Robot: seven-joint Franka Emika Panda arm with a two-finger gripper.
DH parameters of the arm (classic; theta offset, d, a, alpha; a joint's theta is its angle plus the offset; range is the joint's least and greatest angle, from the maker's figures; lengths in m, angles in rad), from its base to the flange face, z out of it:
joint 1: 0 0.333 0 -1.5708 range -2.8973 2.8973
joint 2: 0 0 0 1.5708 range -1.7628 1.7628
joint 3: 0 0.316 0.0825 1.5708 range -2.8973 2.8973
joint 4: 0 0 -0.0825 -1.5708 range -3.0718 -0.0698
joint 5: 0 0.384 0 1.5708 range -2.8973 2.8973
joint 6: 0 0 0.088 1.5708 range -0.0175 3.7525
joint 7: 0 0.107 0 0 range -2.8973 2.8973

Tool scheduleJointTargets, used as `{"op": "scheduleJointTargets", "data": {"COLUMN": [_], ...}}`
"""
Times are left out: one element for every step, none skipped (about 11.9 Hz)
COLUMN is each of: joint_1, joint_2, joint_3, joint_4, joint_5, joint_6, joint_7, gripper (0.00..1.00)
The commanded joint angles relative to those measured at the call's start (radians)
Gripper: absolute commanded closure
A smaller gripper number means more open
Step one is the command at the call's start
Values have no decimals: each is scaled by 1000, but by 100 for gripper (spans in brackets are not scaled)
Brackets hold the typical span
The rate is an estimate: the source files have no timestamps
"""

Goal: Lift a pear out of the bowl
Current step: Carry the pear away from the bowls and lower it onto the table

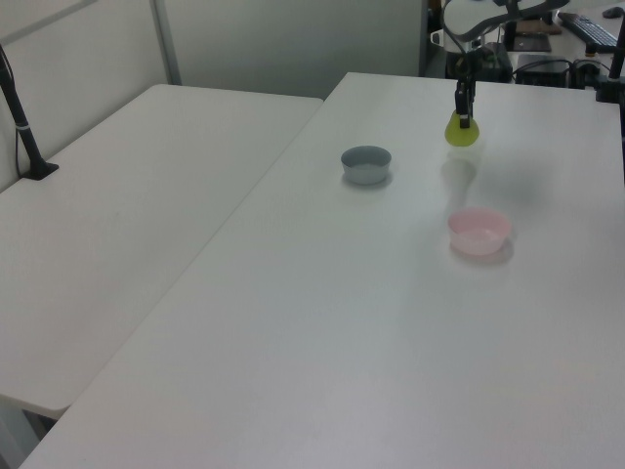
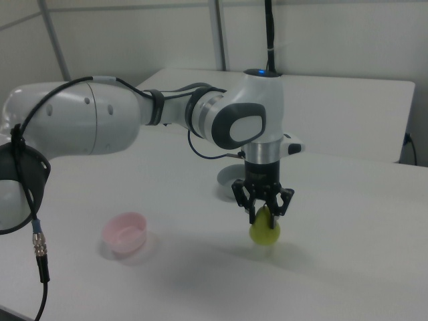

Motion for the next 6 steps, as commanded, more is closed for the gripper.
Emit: {"op": "scheduleJointTargets", "data": {"joint_1": [3,3,3,3,3,3], "joint_2": [27,29,30,32,30,29], "joint_3": [-1,-1,-1,-1,-1,-1], "joint_4": [-11,-12,-15,-15,-15,-17], "joint_5": [21,19,19,19,19,19], "joint_6": [88,91,93,93,91,88], "joint_7": [-11,-11,-14,-7,-5,-4], "gripper": [100,100,100,89,68,49]}}
